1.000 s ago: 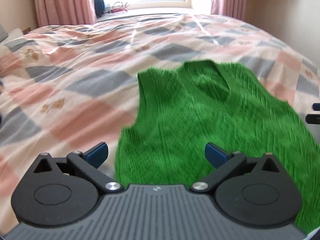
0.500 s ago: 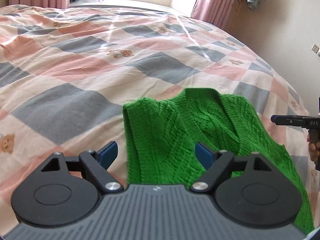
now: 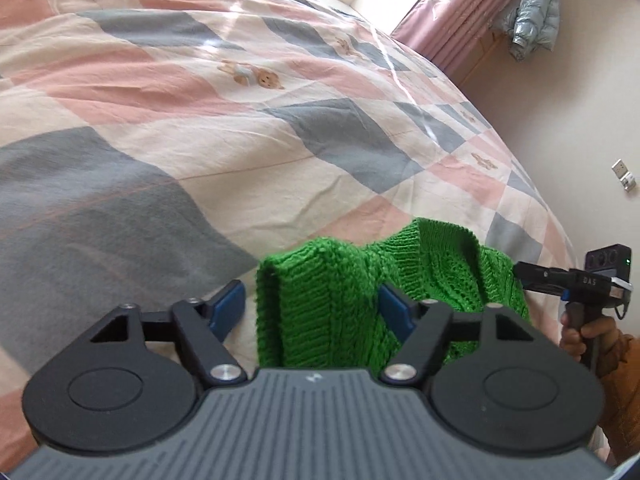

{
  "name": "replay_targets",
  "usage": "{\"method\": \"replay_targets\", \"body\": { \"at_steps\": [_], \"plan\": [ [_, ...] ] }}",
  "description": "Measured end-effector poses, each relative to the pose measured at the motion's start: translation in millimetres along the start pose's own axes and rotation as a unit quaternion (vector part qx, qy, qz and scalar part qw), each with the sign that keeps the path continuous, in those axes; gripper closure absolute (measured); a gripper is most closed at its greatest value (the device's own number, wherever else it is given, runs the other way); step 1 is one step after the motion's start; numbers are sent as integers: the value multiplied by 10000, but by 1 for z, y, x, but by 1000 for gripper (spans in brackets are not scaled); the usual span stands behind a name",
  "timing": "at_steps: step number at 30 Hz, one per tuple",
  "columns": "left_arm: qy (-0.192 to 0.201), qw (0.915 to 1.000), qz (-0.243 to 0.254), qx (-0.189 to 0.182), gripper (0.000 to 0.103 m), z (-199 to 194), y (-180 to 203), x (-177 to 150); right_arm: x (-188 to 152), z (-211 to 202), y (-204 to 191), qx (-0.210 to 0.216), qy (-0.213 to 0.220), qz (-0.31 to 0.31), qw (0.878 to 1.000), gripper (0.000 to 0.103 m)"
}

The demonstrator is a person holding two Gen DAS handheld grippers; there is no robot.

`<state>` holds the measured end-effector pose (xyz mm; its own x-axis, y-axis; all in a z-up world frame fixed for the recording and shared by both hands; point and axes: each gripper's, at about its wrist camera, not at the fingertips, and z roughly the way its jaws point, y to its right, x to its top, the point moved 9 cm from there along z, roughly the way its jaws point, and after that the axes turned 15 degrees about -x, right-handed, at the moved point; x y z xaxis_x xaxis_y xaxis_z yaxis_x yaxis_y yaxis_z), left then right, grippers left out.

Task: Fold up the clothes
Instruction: 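Grasp the vest hem with the right gripper while the left gripper grasps it too, then lift the hem and fold it toward the collar with both grippers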

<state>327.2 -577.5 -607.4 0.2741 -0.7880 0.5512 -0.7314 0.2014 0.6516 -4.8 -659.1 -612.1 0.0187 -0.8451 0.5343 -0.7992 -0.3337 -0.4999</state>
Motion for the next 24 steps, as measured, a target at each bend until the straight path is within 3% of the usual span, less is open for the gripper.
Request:
{"method": "replay_targets", "body": {
  "at_steps": [1, 3, 4, 6, 10, 13, 16, 18, 21, 24],
  "plan": [
    [-34, 10000, -17, -50, 69, 2, 1, 0, 2, 3, 1, 88, -15, 70, 9999, 52],
    [-78, 9998, -32, -181, 88, 2, 4, -1, 2, 5, -1, 128, -72, 45, 9999, 71],
    [-32, 9998, 5, -208, 88, -4, 8, -1, 1, 2, -3, 156, -48, -3, 9999, 83],
    [69, 9996, 96, -255, 88, -16, 18, -1, 3, -13, -8, 91, 166, -153, 9997, 93],
    [364, 9973, 575, -271, 88, -69, 65, -7, 2, -74, -39, 207, 869, -652, 9939, 94],
    [561, 9925, 1046, -300, 88, -120, 114, -32, -18, -143, -72, 408, 1548, -1293, 9786, 94],
    [714, 9883, 1321, -262, 85, -166, 153, -85, -81, -212, -104, 352, 2040, -2283, 9513, 94],
    [656, 9864, 1504, -68, 79, -187, 168, -133, -135, -247, -123, 204, 2090, -2822, 9361, 94],
    [375, 9850, 1632, 408, 69, -207, 176, -214, -231, -260, -124, -358, 1553, -3414, 9263, 89],
    [-47, 9855, 1452, 875, 69, -211, 171, -281, -304, -254, -109, -1402, 982, -3822, 9081, 73]
  ]
}}
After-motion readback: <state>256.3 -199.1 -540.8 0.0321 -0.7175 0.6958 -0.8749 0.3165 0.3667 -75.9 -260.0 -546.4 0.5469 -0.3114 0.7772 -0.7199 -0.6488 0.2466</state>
